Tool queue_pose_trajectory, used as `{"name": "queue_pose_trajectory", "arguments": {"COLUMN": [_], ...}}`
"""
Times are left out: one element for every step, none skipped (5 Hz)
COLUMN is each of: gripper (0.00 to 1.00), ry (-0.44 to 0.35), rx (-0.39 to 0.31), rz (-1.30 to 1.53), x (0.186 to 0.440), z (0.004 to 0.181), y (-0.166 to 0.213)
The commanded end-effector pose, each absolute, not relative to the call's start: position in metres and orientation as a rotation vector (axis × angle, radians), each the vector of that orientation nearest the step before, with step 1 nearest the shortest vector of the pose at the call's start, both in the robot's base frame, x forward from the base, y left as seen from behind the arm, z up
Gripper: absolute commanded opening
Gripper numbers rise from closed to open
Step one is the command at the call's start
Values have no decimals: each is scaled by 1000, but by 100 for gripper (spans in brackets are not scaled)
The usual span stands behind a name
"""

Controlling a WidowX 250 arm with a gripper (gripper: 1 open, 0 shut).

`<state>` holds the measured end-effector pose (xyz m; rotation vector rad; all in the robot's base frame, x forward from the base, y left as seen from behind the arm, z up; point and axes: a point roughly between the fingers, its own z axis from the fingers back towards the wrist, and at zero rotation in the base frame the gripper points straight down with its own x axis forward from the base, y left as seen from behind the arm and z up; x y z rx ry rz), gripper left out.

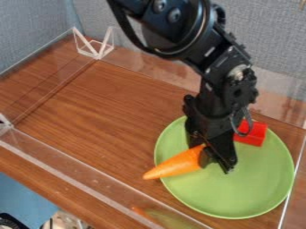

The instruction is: Put the carrot on the left side

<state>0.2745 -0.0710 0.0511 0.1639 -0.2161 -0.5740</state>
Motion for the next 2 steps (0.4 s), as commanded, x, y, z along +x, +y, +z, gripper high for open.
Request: {"name": "queue_pose_trajectory", "arguments": {"gripper": [0,0], "ry": [-228,-192], "rx": [183,220], "rz": [-557,-533], "x": [281,280], "z": [77,94], "y": [-65,-55]}}
